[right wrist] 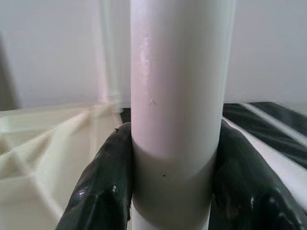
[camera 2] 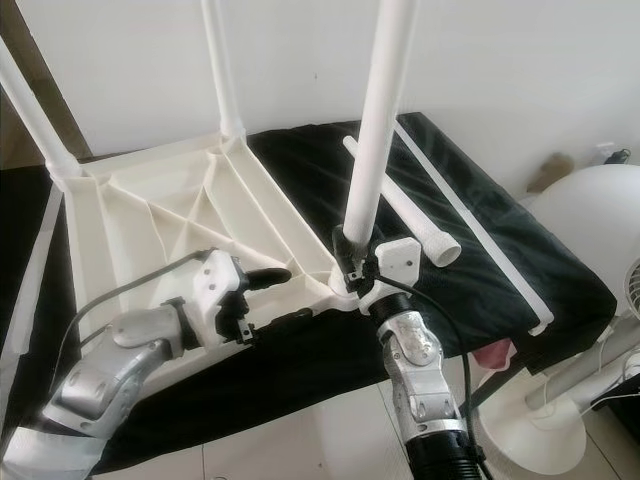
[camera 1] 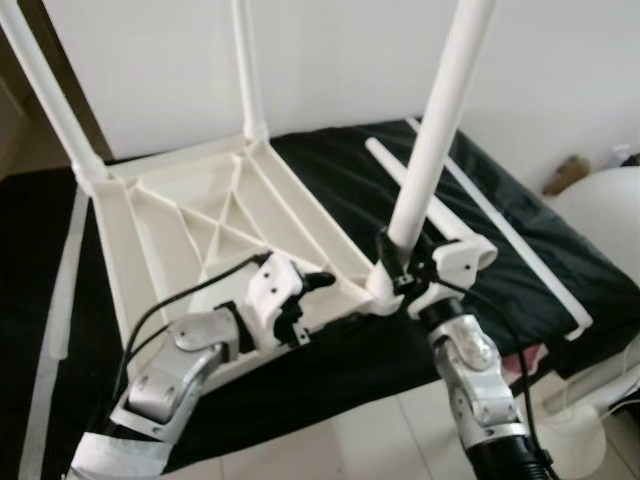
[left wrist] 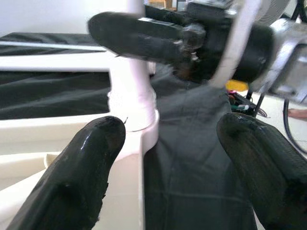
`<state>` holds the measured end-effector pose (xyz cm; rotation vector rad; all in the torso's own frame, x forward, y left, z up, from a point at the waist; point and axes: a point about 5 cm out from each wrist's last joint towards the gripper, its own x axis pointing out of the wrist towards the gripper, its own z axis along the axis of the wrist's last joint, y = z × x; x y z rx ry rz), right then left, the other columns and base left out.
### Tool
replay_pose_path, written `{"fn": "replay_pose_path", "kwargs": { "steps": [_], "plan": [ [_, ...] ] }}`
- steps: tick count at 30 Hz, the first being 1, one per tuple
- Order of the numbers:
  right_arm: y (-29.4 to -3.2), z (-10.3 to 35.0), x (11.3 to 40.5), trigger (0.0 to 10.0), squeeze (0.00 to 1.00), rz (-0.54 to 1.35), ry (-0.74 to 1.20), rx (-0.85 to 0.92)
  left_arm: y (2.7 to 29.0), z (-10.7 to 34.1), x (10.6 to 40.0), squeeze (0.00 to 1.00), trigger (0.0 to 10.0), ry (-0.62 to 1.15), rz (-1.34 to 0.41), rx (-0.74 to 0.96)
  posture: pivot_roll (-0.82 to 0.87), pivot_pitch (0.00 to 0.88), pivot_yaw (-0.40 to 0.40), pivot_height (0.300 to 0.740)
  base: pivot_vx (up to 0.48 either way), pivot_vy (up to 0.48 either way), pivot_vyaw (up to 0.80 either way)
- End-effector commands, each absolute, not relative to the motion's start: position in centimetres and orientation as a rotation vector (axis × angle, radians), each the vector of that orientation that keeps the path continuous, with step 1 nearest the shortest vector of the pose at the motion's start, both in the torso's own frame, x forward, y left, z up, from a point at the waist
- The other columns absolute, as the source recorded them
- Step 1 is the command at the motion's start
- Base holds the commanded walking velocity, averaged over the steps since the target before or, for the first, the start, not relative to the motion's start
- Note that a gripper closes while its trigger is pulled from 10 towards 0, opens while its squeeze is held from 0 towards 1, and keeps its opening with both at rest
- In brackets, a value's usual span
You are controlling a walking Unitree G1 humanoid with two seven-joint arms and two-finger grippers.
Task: Building children table
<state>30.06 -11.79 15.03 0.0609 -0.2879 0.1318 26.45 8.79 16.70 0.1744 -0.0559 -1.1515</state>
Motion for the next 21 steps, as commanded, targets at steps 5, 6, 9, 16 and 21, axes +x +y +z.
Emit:
{"fn": "replay_pose_path", "kwargs": {
  "steps": [5,6,9,16,21],
  "plan": [
    [-12.0,10.5,30.9,10.0,0.00,-0.175,-0.005,0.038,8.6,17.0,26.4,0.00,10.0,-0.057,-1.167,0.170,-0.03,0.061,0.016,0.740,0.000,0.000,0.00],
    [-11.6,10.7,31.1,10.0,0.00,-0.169,-0.008,0.043,8.6,17.0,26.4,0.00,10.0,-0.058,-1.165,0.171,-0.03,0.060,0.014,0.740,0.000,0.000,0.00],
    [-11.3,10.9,31.2,10.0,0.00,-0.159,-0.017,0.050,8.7,17.0,26.4,0.00,10.0,-0.058,-1.164,0.171,-0.03,0.060,0.011,0.740,0.000,0.000,0.00],
    [-11.1,11.0,31.1,10.0,0.00,-0.147,-0.030,0.069,8.7,16.9,26.3,0.00,10.0,-0.056,-1.158,0.168,-0.02,0.055,0.001,0.740,0.000,0.000,0.00],
    [-11.3,11.0,31.1,10.0,0.00,-0.165,-0.043,0.062,8.6,16.8,26.2,0.00,10.0,-0.056,-1.160,0.164,-0.02,0.047,-0.001,0.740,0.000,0.000,0.00]
  ]
}}
